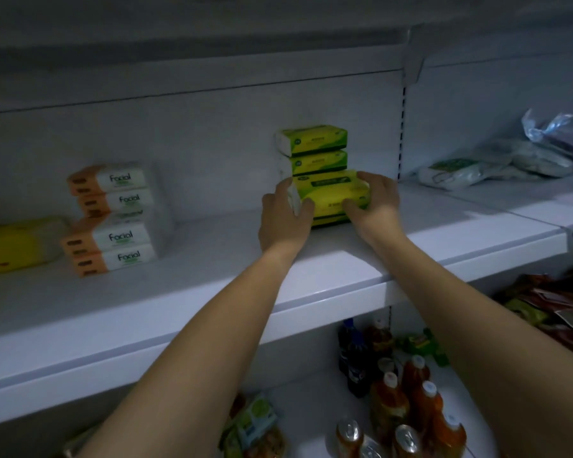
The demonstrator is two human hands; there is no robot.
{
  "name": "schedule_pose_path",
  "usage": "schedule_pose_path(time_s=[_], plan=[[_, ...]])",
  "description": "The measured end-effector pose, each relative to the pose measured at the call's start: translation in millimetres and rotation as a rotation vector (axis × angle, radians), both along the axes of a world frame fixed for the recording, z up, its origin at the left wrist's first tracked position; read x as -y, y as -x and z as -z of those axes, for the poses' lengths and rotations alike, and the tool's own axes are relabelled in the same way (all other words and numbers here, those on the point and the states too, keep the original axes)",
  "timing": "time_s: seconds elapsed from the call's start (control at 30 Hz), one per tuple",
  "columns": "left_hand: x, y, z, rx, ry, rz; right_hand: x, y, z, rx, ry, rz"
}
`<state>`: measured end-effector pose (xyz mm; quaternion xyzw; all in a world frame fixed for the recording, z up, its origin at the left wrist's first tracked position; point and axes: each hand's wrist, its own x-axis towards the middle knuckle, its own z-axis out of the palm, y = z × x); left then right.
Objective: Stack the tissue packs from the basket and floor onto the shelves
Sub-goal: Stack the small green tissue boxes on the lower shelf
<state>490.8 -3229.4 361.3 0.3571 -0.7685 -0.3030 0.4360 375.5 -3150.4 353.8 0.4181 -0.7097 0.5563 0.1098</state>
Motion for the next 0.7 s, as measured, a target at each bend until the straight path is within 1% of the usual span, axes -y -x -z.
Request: schedule_pose_path(time_s=[0.1, 0.2, 0.37, 0.53, 0.7], plan=[[-3.1, -1.9, -1.2, -0.076, 0.063, -0.034, -2.5, -3.7, 0.4, -0.058, 0.032, 0.068], [-4.9, -2.0, -1.0, -0.076, 0.142, -0.018, -2.3, -5.3, 1.9, -0.091, 0.020, 0.041], [0.6, 0.3, 1.5, -0.045, 0.142, 0.034, 0.0, -2.7, 2.9, -0.084, -0.030, 0.041], [1.9, 1.7, 2.3, 0.001, 0.128, 0.062, 4.0, 0.8, 4.6, -0.037, -0.168, 0.029], [3.0, 1.9, 4.1, 0.046, 0.103, 0.078, 6.1, 2.4, 2.7, -0.080, -0.342, 0.023]])
